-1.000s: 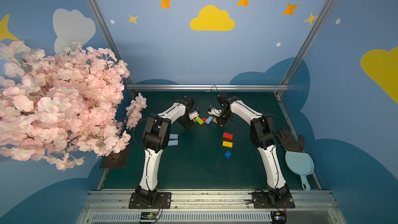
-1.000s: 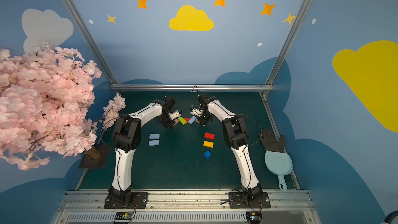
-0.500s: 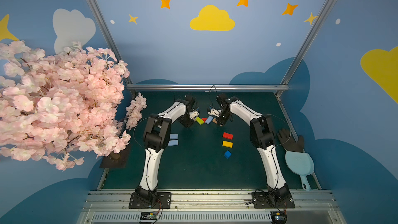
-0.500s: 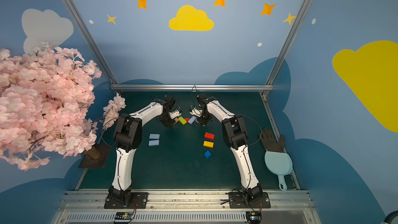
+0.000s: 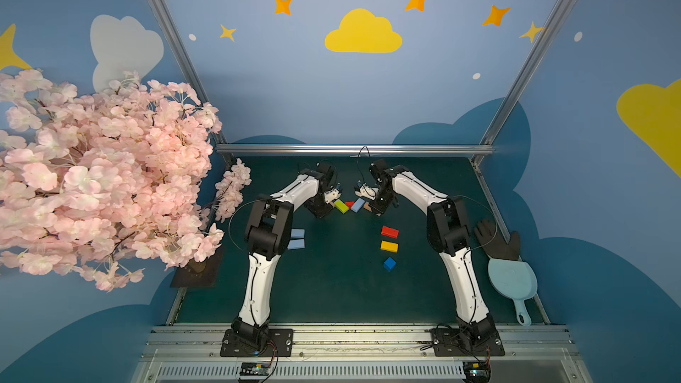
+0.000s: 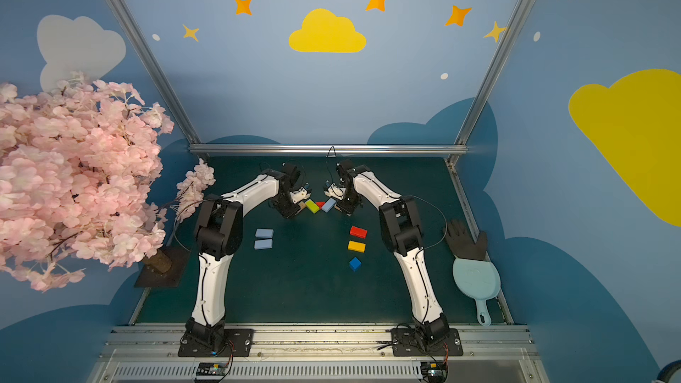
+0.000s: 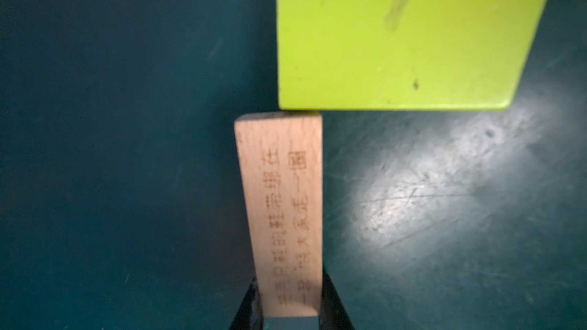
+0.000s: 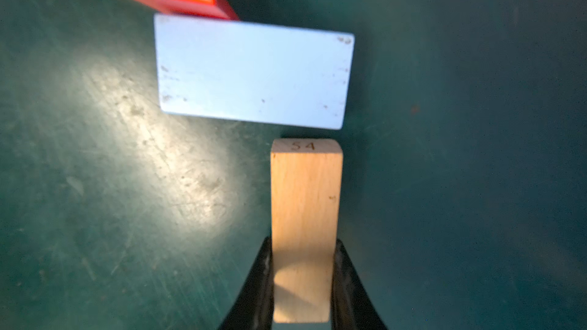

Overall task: Assemble a heart with building blocks
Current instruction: Assemble the building block at the center of the board.

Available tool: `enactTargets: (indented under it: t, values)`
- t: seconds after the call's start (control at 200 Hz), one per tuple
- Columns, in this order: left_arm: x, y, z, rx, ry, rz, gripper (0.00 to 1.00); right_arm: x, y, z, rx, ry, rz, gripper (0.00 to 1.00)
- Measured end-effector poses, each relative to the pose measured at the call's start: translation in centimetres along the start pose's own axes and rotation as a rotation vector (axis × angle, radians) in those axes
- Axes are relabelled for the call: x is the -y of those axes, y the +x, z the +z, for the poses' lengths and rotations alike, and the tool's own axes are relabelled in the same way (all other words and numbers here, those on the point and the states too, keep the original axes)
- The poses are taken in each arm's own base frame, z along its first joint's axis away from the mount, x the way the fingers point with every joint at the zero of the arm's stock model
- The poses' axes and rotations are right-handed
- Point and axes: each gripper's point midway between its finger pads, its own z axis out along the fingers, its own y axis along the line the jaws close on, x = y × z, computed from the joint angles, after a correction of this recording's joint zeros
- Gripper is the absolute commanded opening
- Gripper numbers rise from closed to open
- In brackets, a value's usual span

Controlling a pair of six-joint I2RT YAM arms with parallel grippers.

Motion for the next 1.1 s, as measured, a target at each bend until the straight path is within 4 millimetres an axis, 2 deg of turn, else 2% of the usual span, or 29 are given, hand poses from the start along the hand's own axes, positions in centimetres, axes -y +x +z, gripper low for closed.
enactTargets:
  t: [1.101]
  values:
    - [0.45,0.12,-0.01,-0.003,0.022,-0.003,0.1,0.13,0.03,0.06,-0.02,0.021,-0.003,0.0]
